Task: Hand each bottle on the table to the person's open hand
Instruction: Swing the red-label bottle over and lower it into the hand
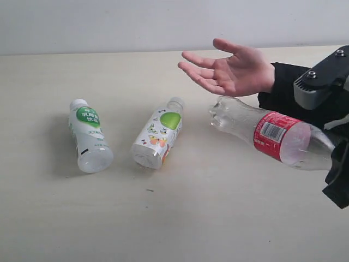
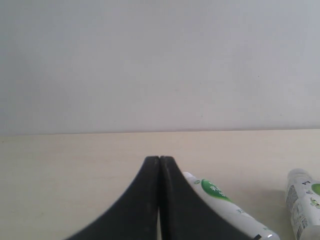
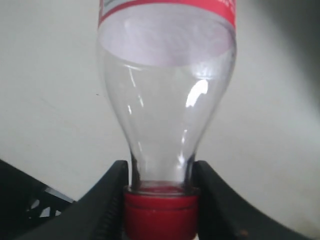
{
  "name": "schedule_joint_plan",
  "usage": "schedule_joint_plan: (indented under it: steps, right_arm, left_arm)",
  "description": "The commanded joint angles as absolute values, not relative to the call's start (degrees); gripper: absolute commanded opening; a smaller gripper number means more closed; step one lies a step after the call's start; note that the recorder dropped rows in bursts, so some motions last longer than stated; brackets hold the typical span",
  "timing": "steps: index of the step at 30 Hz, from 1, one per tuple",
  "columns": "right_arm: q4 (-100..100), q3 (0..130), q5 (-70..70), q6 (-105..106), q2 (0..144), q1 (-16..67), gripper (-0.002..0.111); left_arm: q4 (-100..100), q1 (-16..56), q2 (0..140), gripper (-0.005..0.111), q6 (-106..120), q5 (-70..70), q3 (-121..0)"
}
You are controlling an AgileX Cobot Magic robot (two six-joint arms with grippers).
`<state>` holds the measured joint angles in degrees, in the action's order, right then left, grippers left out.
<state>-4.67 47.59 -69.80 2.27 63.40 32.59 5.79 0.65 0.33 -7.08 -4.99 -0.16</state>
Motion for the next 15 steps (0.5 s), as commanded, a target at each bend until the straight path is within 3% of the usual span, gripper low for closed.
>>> schedule_joint_plan:
  steps: [1, 10, 15]
  right_arm:
    - [-1.21, 47.82, -69.96, 4.78, 58.54, 32.65, 0.000]
    - [-4.83, 47.82, -69.96, 2.86, 52.14, 32.65, 0.000]
    - [-6.38, 47.82, -57.34, -1.81, 53.22, 32.65, 0.000]
  left_arm:
    - [5.43, 0.47, 0.00, 0.000, -7.05, -4.58, 0.00]
    - [5.43, 0.47, 0.00, 0.000, -7.05, -4.58, 0.00]
    - [5.43, 0.47, 0.00, 0.000, -7.05, -4.58, 0.00]
